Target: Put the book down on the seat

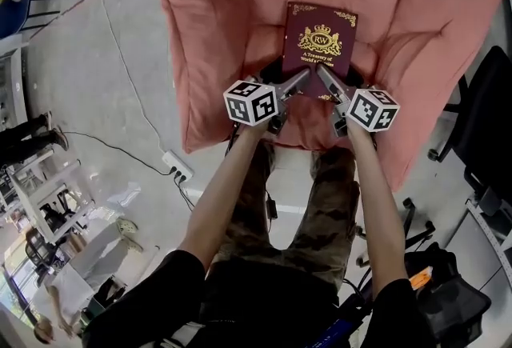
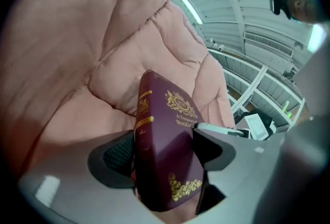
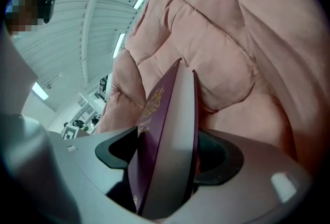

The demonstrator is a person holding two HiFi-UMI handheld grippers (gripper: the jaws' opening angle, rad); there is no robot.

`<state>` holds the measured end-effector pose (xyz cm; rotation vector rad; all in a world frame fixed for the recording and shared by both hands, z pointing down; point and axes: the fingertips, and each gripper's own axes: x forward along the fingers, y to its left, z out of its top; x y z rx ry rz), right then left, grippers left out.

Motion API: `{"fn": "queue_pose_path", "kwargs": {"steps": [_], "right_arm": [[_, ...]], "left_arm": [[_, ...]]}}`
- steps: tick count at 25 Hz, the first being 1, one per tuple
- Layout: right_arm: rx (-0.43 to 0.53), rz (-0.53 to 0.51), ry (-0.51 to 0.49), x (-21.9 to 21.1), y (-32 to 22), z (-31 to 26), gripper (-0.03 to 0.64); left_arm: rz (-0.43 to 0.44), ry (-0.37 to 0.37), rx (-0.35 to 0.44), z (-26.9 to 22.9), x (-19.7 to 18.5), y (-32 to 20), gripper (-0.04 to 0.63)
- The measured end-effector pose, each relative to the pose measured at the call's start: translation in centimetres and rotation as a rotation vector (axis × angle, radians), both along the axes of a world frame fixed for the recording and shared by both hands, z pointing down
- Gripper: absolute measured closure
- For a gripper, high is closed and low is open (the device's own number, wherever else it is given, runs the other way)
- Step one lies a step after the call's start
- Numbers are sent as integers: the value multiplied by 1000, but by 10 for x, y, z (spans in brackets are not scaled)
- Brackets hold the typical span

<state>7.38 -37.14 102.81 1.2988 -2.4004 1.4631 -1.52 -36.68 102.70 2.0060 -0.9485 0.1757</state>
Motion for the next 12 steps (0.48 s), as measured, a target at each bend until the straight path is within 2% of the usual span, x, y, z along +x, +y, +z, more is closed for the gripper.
{"fn": "queue_pose_path", "kwargs": {"steps": [2,6,9,12], "right_arm": [[-37,-1,43,3,-4,15,247],[-158,17,109,6,-4,45,238],[-181,5,158,14,0,59,232],[-193,4,193,19,-1,59,237]], "left_arm": [[-29,-29,10,9,-1,-8,255],[-80,-30,-5,23,-2,-18,253],[-72,-36,-39,33,4,-16,253],[-28,-62,-43,37,5,-16,255]]}}
